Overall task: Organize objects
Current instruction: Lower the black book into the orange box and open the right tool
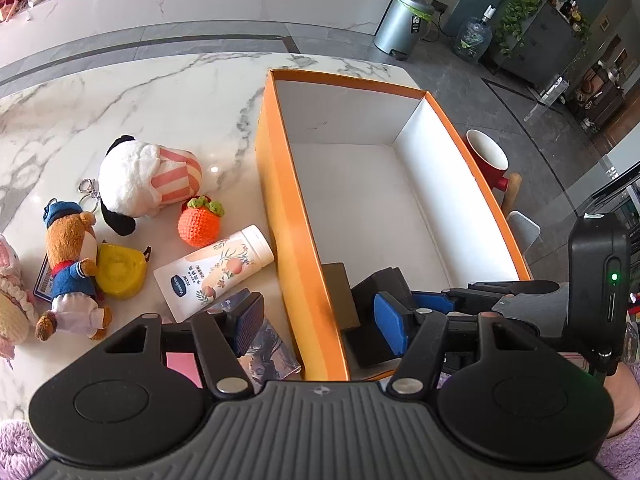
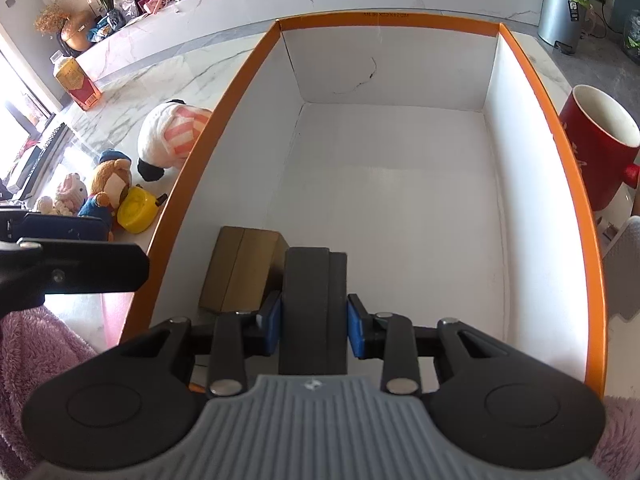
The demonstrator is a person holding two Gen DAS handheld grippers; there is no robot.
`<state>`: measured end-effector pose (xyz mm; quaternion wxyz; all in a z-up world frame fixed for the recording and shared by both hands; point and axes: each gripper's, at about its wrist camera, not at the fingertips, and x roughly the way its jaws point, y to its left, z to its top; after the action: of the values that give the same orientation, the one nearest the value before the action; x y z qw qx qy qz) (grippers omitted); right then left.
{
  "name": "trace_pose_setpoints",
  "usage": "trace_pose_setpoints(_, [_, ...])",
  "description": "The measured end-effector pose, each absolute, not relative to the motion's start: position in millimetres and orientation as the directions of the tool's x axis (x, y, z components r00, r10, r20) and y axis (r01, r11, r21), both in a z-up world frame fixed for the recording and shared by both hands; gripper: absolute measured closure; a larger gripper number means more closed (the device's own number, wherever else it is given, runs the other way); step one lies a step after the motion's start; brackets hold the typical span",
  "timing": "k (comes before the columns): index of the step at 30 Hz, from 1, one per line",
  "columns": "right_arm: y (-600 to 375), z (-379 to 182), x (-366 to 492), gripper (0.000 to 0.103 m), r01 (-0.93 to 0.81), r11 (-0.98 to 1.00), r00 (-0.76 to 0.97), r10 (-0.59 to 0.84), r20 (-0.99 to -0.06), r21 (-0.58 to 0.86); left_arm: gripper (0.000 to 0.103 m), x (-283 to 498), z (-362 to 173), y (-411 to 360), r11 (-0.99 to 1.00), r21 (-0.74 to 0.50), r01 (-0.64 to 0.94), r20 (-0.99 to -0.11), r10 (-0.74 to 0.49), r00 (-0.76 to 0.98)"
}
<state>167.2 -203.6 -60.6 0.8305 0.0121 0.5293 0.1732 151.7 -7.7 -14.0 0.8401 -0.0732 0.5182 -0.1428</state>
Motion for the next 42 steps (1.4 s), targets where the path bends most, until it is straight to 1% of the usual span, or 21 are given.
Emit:
trace_pose_setpoints(3, [-202,-61,166,0.066,-0.254,0.941,0.364,0.306,-0.88,0.222,0.031,152,-16,-4,0.948,-0.278,0.155,-0.85,-0.318,0.42])
trace_pose_setpoints(4, [-201,-61,166,0.063,-0.242,0.94,0.355,0.318,-0.879,0.242,0.031,152,-16,-3,0.948,-0.279,0.152,-0.85,-0.318,0.419])
trace_pose_setpoints(10, [-209,-64,167,0.061,-0.171,0.942,0.338,0.33,-0.881,0.287,0.031,149,-17,4,0.948,-0.287,0.134,-0.849,-0.317,0.422])
trace_pose_setpoints(13, [-216,-66,169,0.054,-0.136,0.934,0.325,0.358,-0.875,0.332,0.031,147,-17,9,0.949,-0.292,0.122,-0.848,-0.316,0.425])
trace_pose_setpoints(14, [-217,-65,168,0.048,-0.134,0.931,0.33,0.366,-0.87,0.341,0.031,146,-17,11,0.949,-0.292,0.119,-0.847,-0.314,0.428])
trace_pose_setpoints(15, [-218,-63,167,0.046,-0.13,0.929,0.337,0.369,-0.866,0.346,0.031,145,-17,13,0.95,-0.292,0.115,-0.847,-0.312,0.431])
trace_pose_setpoints(18, [-218,-57,166,0.046,-0.13,0.926,0.356,0.376,-0.855,0.354,0.031,141,-15,21,0.951,-0.293,0.1,-0.843,-0.306,0.442])
trace_pose_setpoints(19, [-218,-55,165,0.047,-0.133,0.925,0.36,0.38,-0.852,0.356,0.031,140,-14,24,0.951,-0.295,0.094,-0.842,-0.305,0.446])
trace_pose_setpoints(23, [-216,-53,164,0.063,-0.145,0.921,0.351,0.39,-0.852,0.362,0.031,133,-13,37,0.952,-0.3,0.062,-0.839,-0.294,0.457])
trace_pose_setpoints(25, [-214,-54,163,0.066,-0.147,0.922,0.342,0.388,-0.856,0.359,0.031,130,-13,42,0.951,-0.305,0.051,-0.838,-0.293,0.461])
trace_pose_setpoints(28, [-216,-54,165,0.066,-0.128,0.922,0.339,0.388,-0.857,0.366,0.031,125,-11,49,0.95,-0.308,0.045,-0.833,-0.293,0.47])
trace_pose_setpoints(30, [-213,-50,164,0.064,-0.143,0.933,0.358,0.36,-0.862,0.33,0.031,124,-11,53,0.95,-0.309,0.043,-0.831,-0.292,0.474])
trace_pose_setpoints(31, [-211,-46,164,0.062,-0.161,0.941,0.375,0.337,-0.863,0.298,0.031,123,-11,54,0.95,-0.309,0.04,-0.83,-0.29,0.476])
trace_pose_setpoints(32, [-209,-42,164,0.058,-0.175,0.946,0.392,0.321,-0.862,0.273,0.031,123,-12,55,0.95,-0.31,0.038,-0.829,-0.29,0.478])
trace_pose_setpoints(36, [-204,-31,175,0.059,-0.205,0.941,0.416,0.333,-0.846,0.27,0.031,127,-17,56,0.949,-0.313,0.036,-0.831,-0.292,0.474])
trace_pose_setpoints(38, [-198,-28,183,0.066,-0.225,0.941,0.421,0.328,-0.845,0.253,0.031,131,-21,54,0.951,-0.308,0.039,-0.835,-0.29,0.467])
trace_pose_setpoints(42, [-182,-35,201,0.075,-0.254,0.938,0.394,0.325,-0.86,0.237,0.031,140,-29,47,0.958,-0.282,0.049,-0.851,-0.273,0.449])
